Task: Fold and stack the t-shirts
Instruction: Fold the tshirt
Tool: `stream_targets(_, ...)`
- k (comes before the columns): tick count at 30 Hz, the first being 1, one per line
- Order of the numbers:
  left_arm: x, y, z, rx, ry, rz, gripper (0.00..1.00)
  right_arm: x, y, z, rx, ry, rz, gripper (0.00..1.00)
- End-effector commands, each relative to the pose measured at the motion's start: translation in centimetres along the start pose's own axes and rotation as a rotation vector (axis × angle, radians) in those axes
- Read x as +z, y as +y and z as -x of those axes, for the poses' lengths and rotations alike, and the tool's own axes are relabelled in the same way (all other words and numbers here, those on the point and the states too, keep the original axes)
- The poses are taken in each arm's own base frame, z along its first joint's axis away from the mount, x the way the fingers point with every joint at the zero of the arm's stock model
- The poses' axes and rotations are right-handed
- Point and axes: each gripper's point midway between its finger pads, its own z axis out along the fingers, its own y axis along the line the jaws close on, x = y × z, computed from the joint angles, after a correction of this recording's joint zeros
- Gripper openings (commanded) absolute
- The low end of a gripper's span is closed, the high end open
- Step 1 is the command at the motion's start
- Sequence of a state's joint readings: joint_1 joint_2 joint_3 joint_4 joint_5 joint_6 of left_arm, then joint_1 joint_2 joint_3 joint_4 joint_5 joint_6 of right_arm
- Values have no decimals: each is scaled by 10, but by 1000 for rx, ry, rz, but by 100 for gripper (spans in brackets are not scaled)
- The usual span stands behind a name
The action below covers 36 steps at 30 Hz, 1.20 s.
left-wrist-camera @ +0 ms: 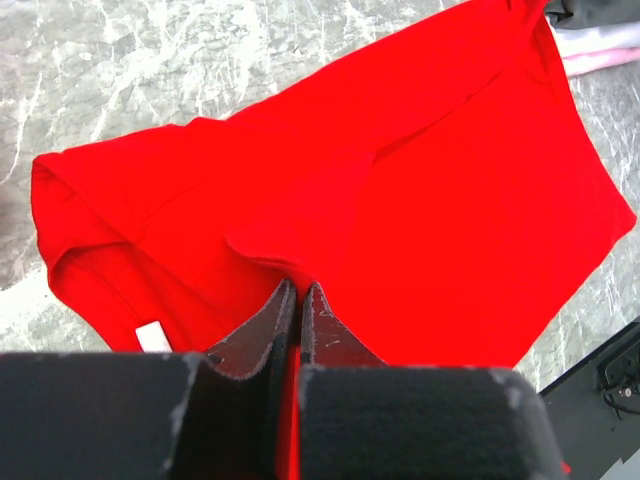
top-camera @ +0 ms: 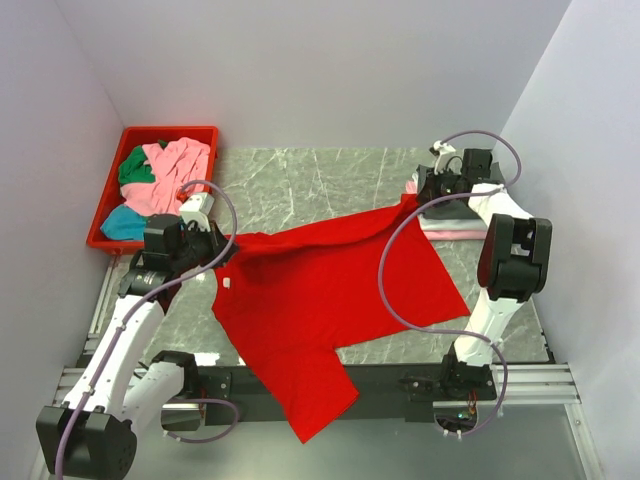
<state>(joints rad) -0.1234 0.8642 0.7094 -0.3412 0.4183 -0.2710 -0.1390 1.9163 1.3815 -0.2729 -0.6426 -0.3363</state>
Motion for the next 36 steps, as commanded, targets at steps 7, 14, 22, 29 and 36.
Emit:
stream_targets(7, -11, -7, 24, 44, -70, 9, 1, -25, 2, 14, -41, -50, 8, 2)
stream_targets(14, -11, -9, 24, 35, -68, -2, 1, -28, 4, 9, -53, -38, 39, 2)
stream_targets(22, -12, -10, 22, 17, -58, 0, 1, -29, 9, 2, -64, -14, 66, 3)
stream_targets(29, -13, -11, 20, 8, -50, -8, 1, -32, 9, -1, -72, -9, 64, 5)
stream_targets(36, -12, -12, 17, 10, -41, -15, 1, -48, 3, -8, -88, -12, 41, 28)
